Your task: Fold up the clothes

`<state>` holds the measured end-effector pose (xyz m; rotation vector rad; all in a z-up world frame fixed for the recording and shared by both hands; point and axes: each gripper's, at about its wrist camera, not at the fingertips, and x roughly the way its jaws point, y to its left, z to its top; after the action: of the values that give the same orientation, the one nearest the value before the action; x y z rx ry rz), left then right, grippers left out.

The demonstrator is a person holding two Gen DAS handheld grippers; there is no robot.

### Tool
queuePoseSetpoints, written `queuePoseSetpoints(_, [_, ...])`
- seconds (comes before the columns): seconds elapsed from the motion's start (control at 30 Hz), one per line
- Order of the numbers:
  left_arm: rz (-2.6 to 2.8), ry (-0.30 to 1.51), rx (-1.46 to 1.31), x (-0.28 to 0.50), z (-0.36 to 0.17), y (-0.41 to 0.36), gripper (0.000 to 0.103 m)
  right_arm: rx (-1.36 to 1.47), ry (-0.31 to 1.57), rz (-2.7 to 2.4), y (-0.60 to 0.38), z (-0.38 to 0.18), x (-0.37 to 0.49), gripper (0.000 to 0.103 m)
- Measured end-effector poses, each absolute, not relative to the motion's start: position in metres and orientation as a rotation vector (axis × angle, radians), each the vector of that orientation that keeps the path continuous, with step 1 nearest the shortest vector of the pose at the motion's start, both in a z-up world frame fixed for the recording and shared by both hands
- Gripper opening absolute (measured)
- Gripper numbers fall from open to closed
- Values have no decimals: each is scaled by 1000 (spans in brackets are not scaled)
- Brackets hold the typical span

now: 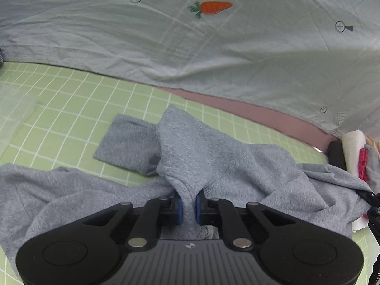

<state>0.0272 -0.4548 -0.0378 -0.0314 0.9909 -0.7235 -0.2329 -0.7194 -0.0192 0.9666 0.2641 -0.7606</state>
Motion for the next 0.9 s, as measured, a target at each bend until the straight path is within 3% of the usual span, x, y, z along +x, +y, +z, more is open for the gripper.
queuePoseSetpoints(0.23, [-648,988,-52,-1,-26,-378,10,814,289,-728,-668,9,-264,6])
queuePoseSetpoints(0.5, [-421,1099,-49,-32,-56,-264,10,903,551,-652,-594,-57,-280,7])
queuePoseSetpoints(0.73, [-341,1109,-127,-47,-55,-194,10,883,668,-575,-541,-65,-276,7])
queuePoseSetpoints(0.9, [-371,1138,-164,-43,-54,-170,13,882,651,-617,-526,-54,-273,36])
